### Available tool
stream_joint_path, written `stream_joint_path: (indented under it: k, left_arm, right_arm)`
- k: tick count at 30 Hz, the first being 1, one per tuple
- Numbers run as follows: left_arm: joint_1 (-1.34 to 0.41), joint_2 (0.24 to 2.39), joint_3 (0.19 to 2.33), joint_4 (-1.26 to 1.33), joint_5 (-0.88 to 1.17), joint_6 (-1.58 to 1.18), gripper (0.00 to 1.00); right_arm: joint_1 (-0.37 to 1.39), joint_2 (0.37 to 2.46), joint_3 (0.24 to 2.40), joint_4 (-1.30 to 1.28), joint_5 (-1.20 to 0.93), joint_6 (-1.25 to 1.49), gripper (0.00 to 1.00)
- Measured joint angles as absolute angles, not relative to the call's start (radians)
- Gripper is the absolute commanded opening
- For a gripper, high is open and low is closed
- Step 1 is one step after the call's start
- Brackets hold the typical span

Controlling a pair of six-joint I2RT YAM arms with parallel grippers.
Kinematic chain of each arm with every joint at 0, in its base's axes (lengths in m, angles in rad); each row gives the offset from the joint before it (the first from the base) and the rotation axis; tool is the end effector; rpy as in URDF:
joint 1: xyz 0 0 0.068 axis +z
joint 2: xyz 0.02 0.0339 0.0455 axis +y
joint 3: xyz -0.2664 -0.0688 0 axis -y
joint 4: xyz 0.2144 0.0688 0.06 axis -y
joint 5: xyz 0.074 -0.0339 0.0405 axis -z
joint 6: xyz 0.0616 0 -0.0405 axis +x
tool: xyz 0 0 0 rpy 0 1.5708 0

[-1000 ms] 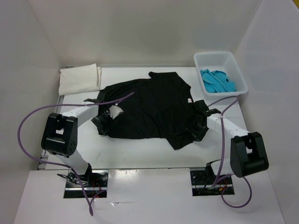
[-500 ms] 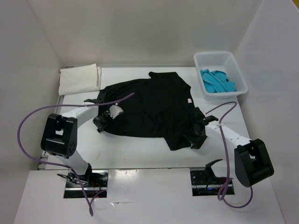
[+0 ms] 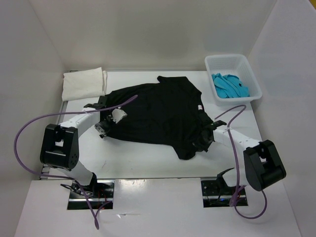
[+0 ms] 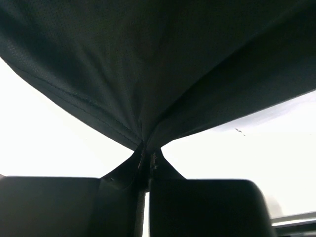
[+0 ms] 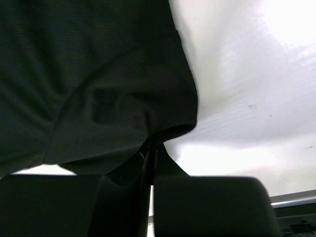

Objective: Fold and stack the t-shirts

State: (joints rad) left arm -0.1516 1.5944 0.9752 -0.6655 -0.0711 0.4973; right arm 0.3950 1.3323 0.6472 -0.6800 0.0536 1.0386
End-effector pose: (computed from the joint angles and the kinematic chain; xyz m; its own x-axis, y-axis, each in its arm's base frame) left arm 0.2714 -0.0370 0.1743 -0.7711 0.5992 -0.2155 0.5674 0.8001 0.1945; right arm 0.1755 0.0696 0.1505 -0.7809 0.6067 -0.1488 0.5887 0.7944 0.1494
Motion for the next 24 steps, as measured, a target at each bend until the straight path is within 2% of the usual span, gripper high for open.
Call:
stream_joint_path:
  k: [3, 5, 8, 10, 12, 15, 17, 20, 22, 24]
  left_arm:
    - [-0.138, 1.600, 1.038, -0.730, -0.045, 0.506, 0.00]
    - [-0.121, 1.636, 1.203, -0.803, -0.035, 0.521, 0.00]
    - [-0.097, 1.740, 1.606, -0.863, -0.026, 0.525, 0.00]
    - [-0.083, 1.802, 1.903, -0.813, -0.032, 0.523, 0.00]
    - [-0.076, 1.812, 2.085, -0.797, -0.047, 0.524, 0.00]
    - [-0.068, 1.787, 2.235, -0.775, -0.059, 0.528, 0.00]
    - [-0.069, 1.766, 2.256, -0.778, -0.059, 0.534, 0.00]
    - [-0.076, 1.744, 2.204, -0.783, -0.054, 0.552, 0.00]
    - [-0.076, 1.735, 2.117, -0.783, -0.052, 0.574, 0.00]
    - [-0.076, 1.711, 1.985, -0.777, -0.056, 0.601, 0.00]
  right_arm:
    - [0.395, 1.362, 0.750, -0.715, 0.080, 0.977, 0.00]
    - [0.377, 1.443, 0.955, -0.783, 0.112, 0.905, 0.00]
    - [0.327, 1.613, 1.429, -0.815, 0.146, 0.794, 0.00]
    - [0.290, 1.717, 1.799, -0.829, 0.186, 0.725, 0.00]
    - [0.270, 1.788, 2.128, -0.867, 0.237, 0.669, 0.00]
    - [0.262, 1.824, 2.476, -0.928, 0.308, 0.609, 0.00]
    - [0.268, 1.799, 2.554, -0.947, 0.329, 0.587, 0.00]
    - [0.287, 1.747, 2.551, -1.007, 0.344, 0.570, 0.00]
    - [0.302, 1.729, 2.504, -1.036, 0.348, 0.566, 0.00]
    - [0.326, 1.693, 2.349, -1.030, 0.353, 0.567, 0.00]
